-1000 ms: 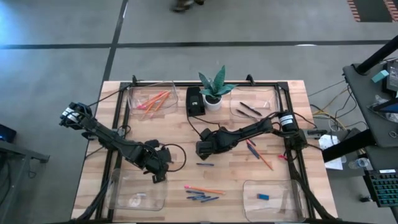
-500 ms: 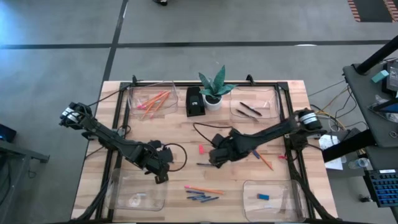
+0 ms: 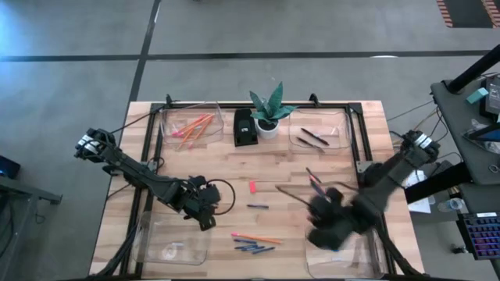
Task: Sort crayons/erasers/pens/pencils in bins
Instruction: Put the pink eraser into the bottom right transparent bin
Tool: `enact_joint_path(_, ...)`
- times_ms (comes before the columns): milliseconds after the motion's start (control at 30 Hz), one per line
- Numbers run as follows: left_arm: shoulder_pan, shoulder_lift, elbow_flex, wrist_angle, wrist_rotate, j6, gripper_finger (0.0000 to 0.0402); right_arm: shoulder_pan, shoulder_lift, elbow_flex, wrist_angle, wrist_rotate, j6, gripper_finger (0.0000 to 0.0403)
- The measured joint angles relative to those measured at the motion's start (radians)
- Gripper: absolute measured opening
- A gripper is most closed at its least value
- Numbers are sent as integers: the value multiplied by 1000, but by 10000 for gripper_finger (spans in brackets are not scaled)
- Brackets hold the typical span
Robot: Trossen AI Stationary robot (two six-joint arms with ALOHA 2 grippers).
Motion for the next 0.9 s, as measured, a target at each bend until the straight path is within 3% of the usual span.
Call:
enact_joint_path(167,0,0,0,37,-8,2,96,199,2,0,1,7,163,61)
enact_joint_path(300,0,0,0,64,-15,2,96,276,37,-6,0,12,313,61)
enact_joint_path(900,0,0,0,206,-26,1,96,289,283,-60,75,-289,418,61)
